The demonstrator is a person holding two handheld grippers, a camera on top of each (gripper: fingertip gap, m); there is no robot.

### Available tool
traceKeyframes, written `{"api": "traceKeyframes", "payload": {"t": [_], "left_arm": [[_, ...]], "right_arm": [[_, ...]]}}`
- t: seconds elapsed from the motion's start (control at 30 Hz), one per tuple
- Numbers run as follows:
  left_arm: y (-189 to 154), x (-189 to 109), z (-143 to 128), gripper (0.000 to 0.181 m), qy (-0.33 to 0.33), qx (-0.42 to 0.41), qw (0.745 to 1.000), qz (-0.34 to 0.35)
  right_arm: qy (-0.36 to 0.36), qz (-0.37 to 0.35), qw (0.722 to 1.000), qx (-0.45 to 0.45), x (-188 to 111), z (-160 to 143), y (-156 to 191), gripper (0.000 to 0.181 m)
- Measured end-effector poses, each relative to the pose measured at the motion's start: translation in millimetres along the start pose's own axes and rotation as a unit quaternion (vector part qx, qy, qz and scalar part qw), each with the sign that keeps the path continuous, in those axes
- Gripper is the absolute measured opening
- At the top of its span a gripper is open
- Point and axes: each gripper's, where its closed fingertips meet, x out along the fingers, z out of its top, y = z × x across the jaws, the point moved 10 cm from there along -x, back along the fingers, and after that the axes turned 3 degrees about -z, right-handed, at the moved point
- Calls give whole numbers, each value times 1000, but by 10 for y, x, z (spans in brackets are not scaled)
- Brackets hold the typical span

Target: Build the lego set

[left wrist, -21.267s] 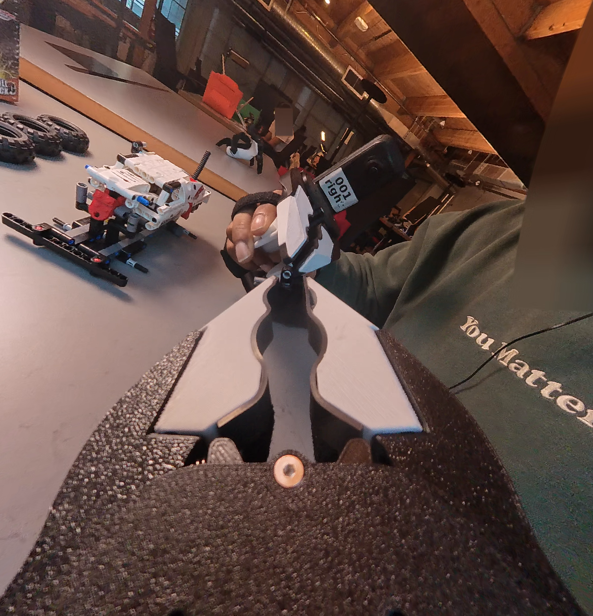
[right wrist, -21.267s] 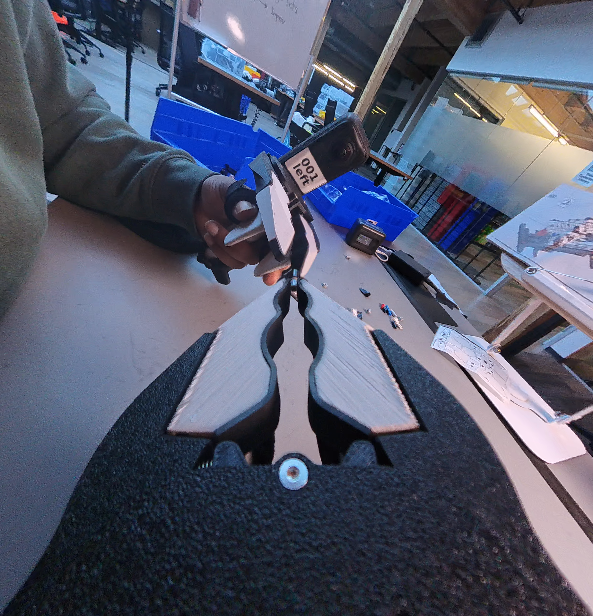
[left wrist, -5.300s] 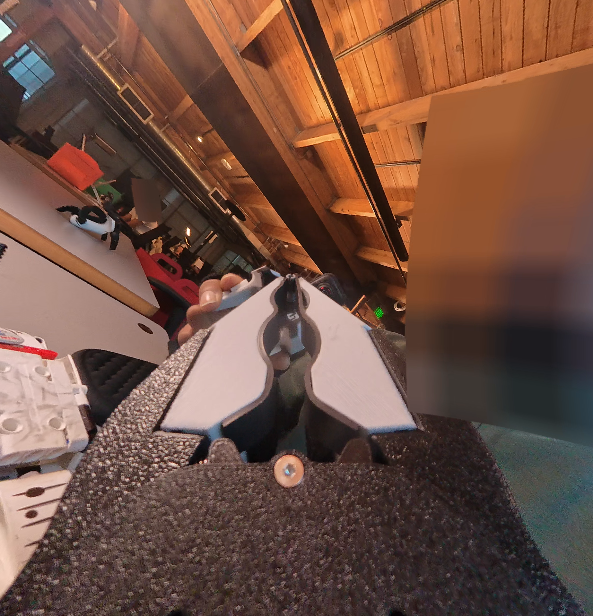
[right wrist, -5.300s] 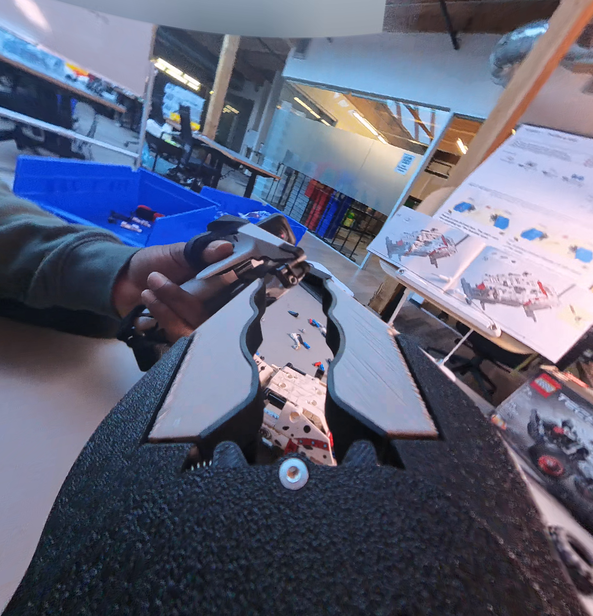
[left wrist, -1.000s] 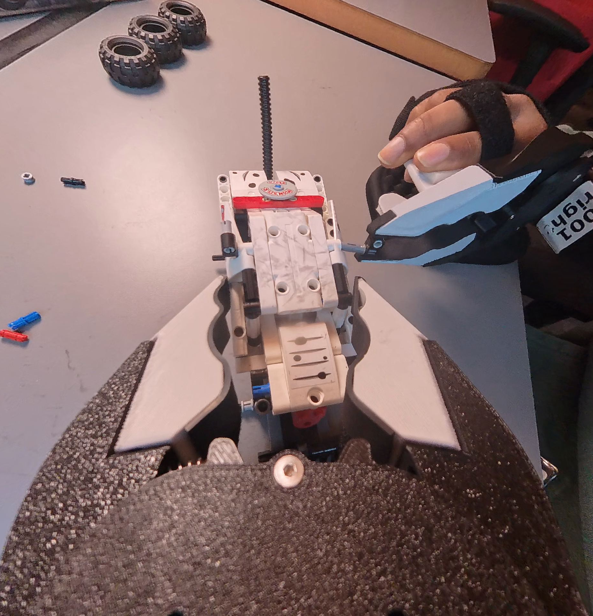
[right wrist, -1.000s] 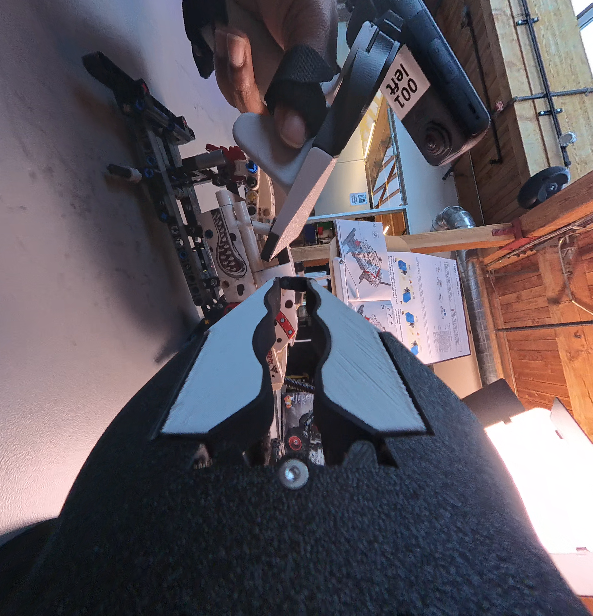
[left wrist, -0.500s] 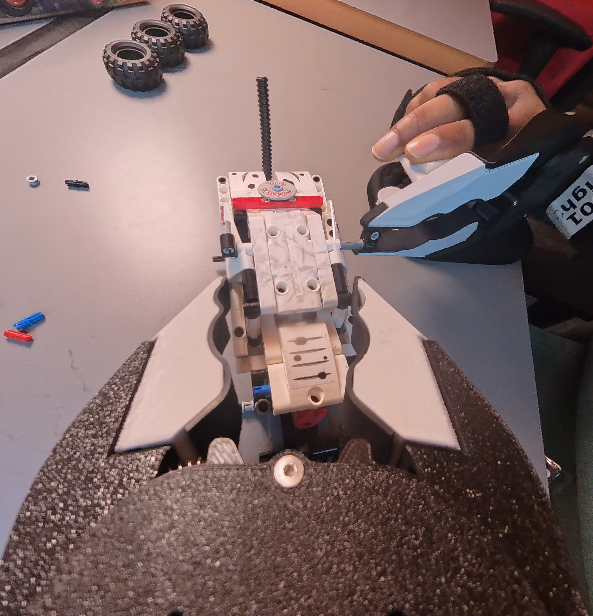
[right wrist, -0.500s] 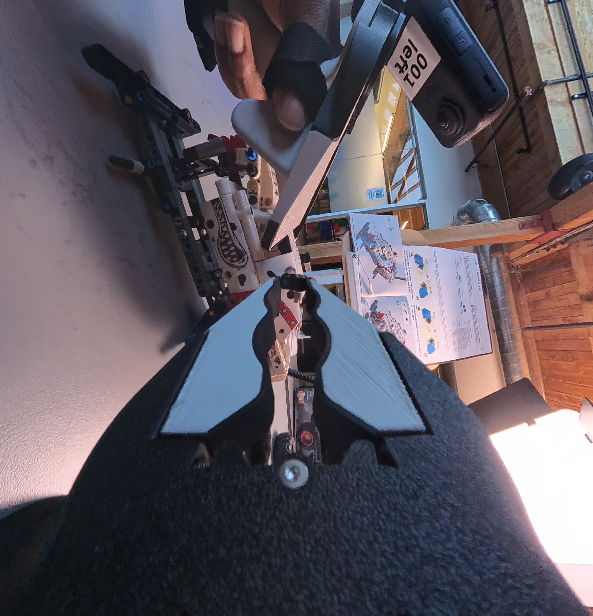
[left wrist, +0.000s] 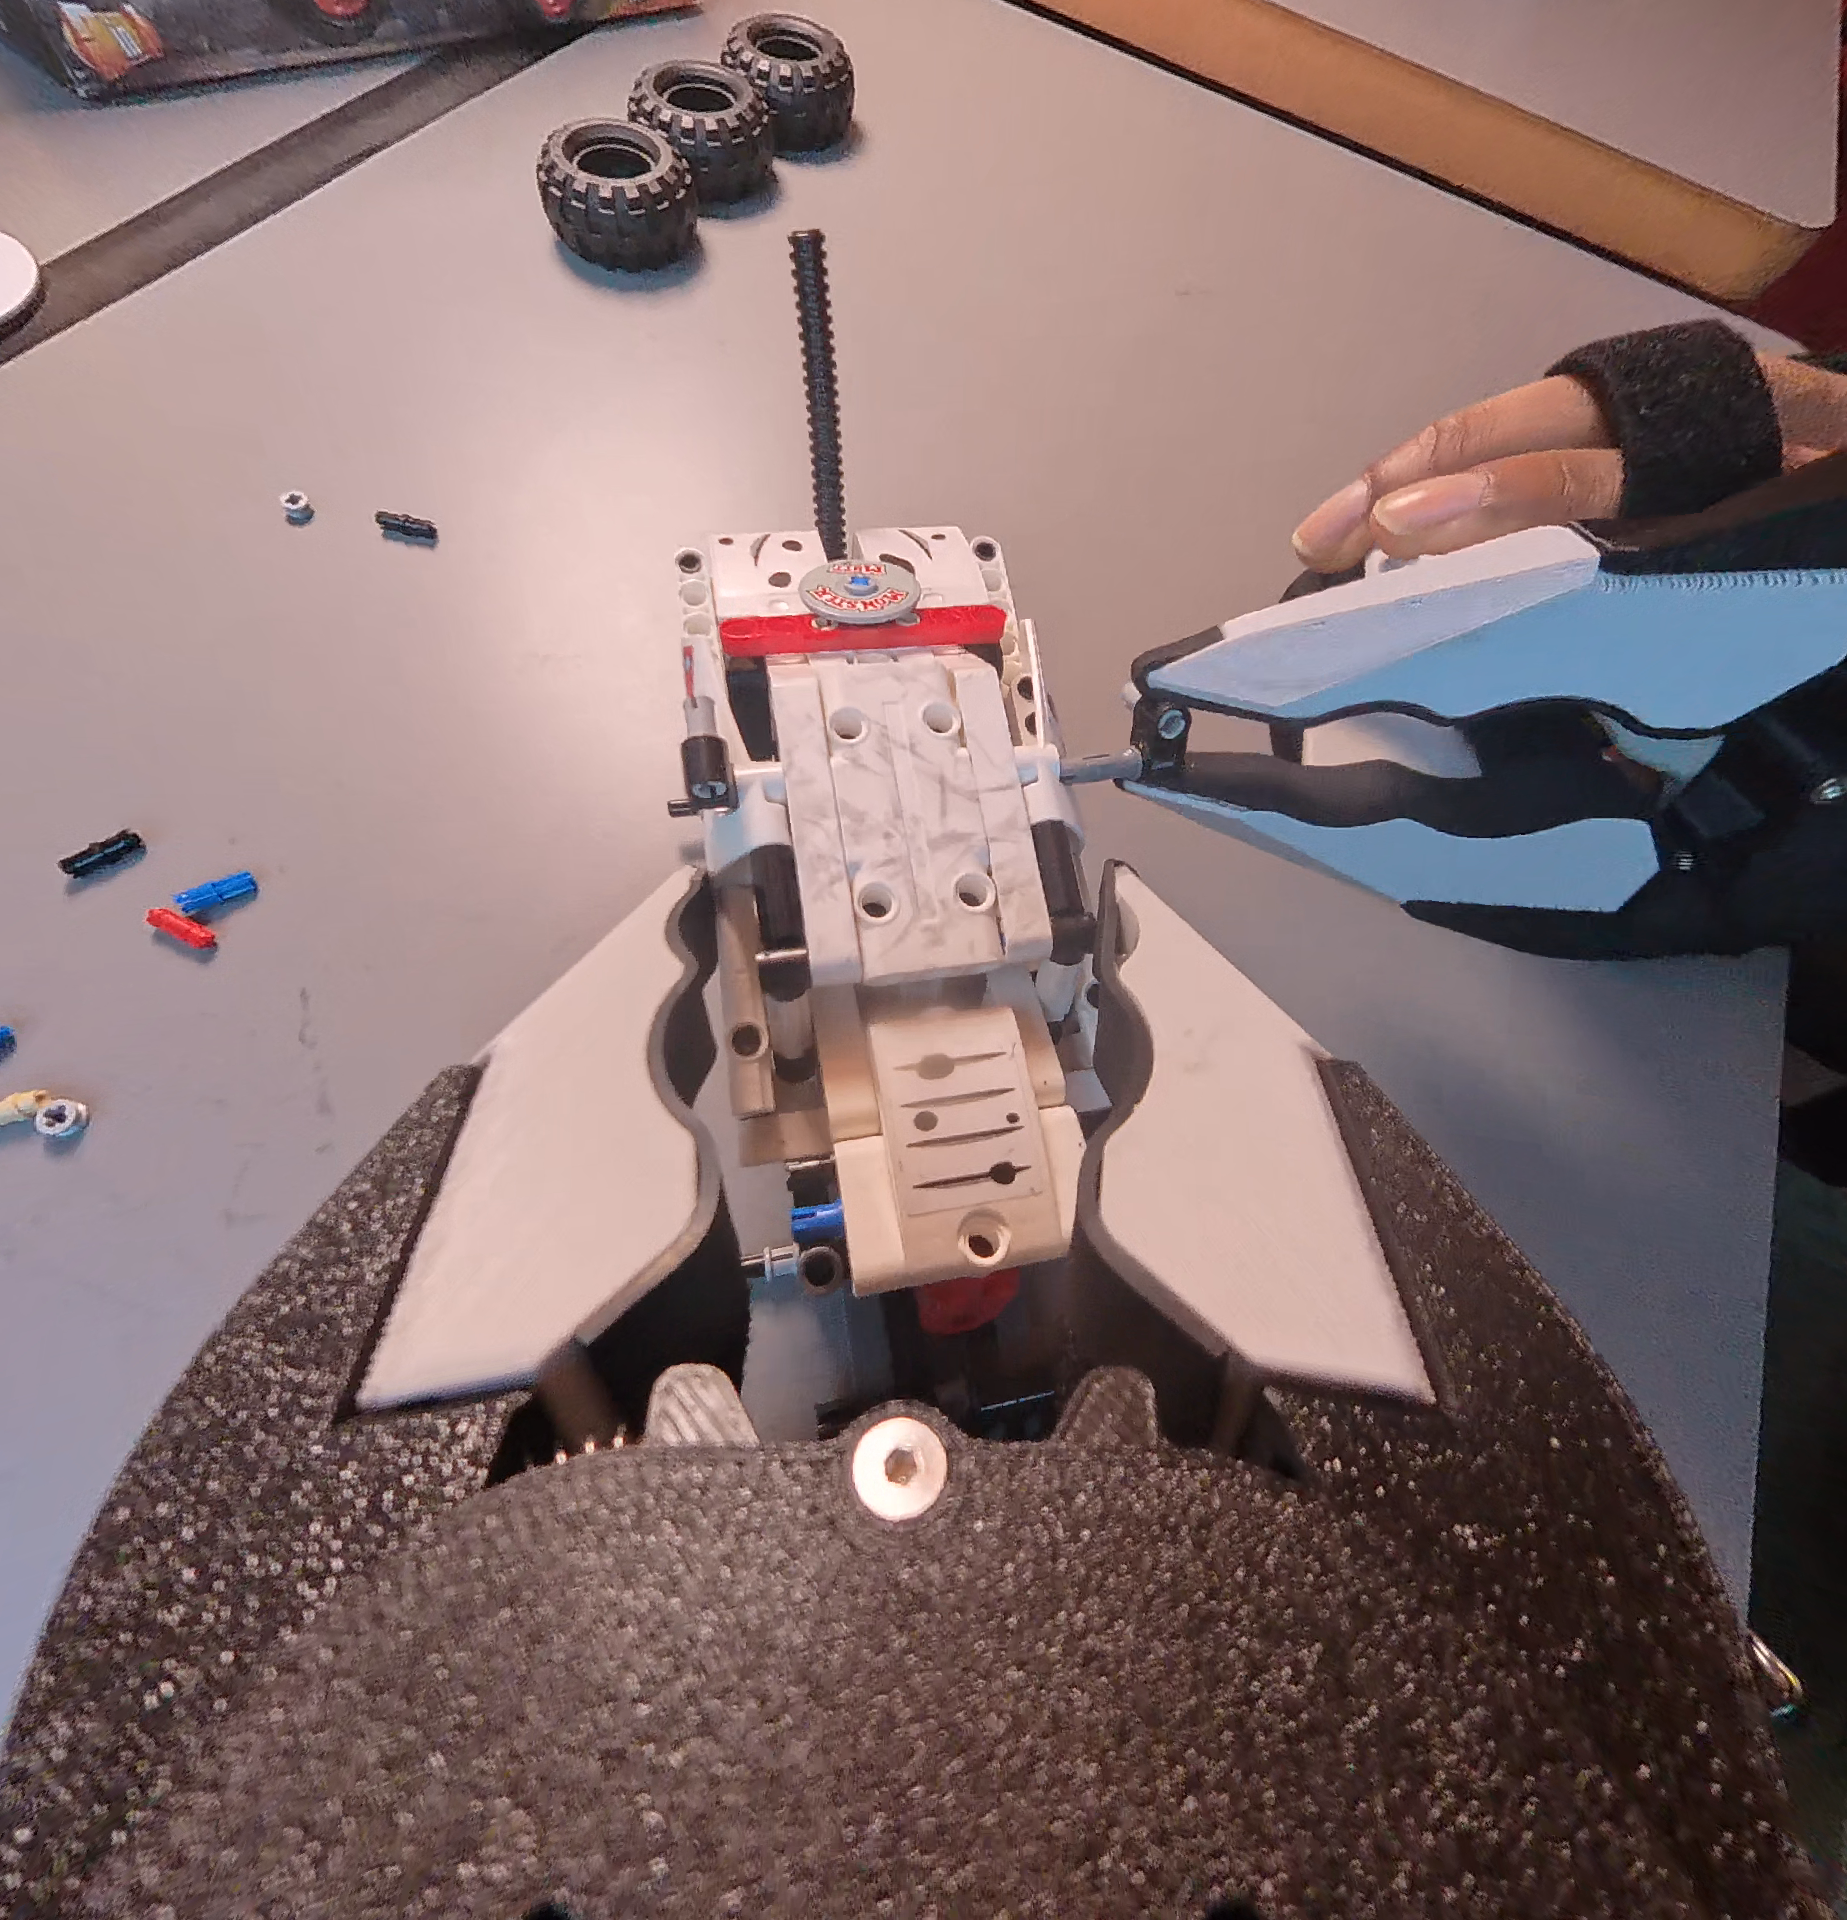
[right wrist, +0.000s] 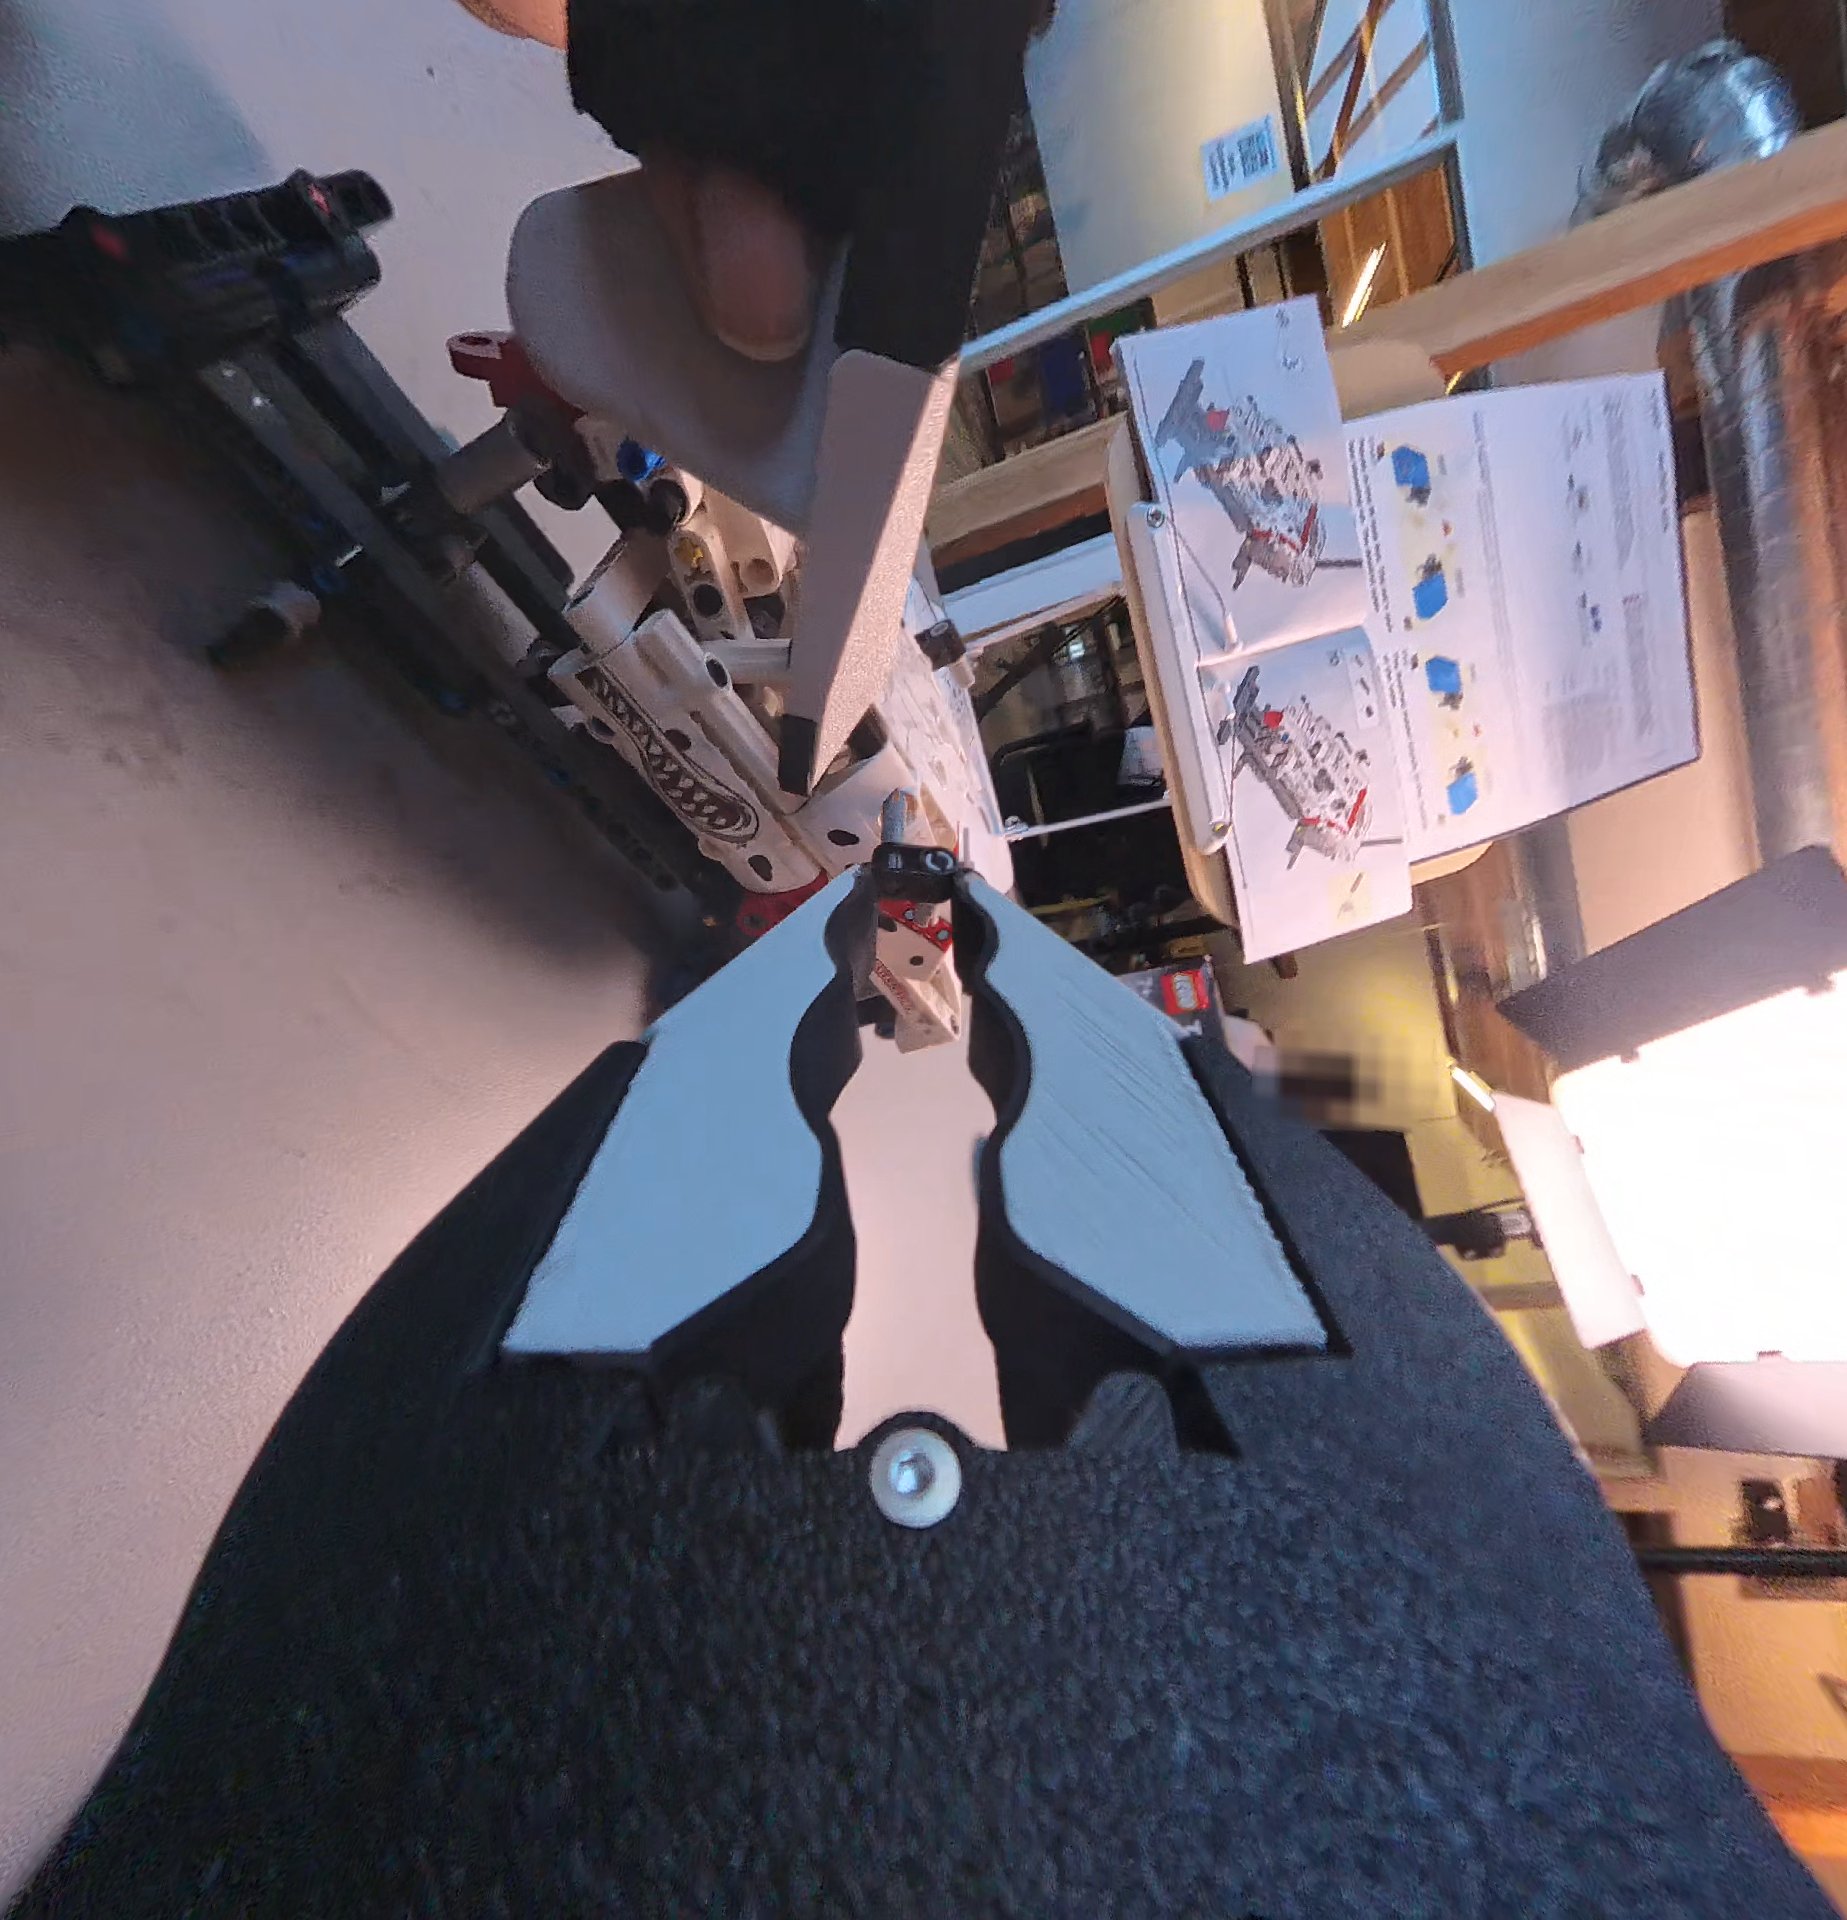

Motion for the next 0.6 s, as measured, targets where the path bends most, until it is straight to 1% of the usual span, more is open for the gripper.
{"api": "traceKeyframes", "payload": {"t": [0.07,0.13,0.23,0.33,0.43,0.6], "left_arm": [[-1,2,1,72,-2,-3,1000,6],[-7,3,-1,73,-3,-3,1000,13],[-13,-1,-6,73,-5,-4,1000,22],[-12,-1,-10,73,-2,0,1000,28],[-12,-2,-17,73,3,9,999,37],[12,-9,-24,73,2,8,999,35]], "right_arm": [[14,15,998,51,16,5,-26,13],[25,37,993,113,28,11,-65,13],[42,63,981,181,49,18,-111,13],[61,95,962,249,85,7,-174,13],[62,126,934,329,120,-18,-251,12],[48,125,930,342,149,-48,-235,12]]}}
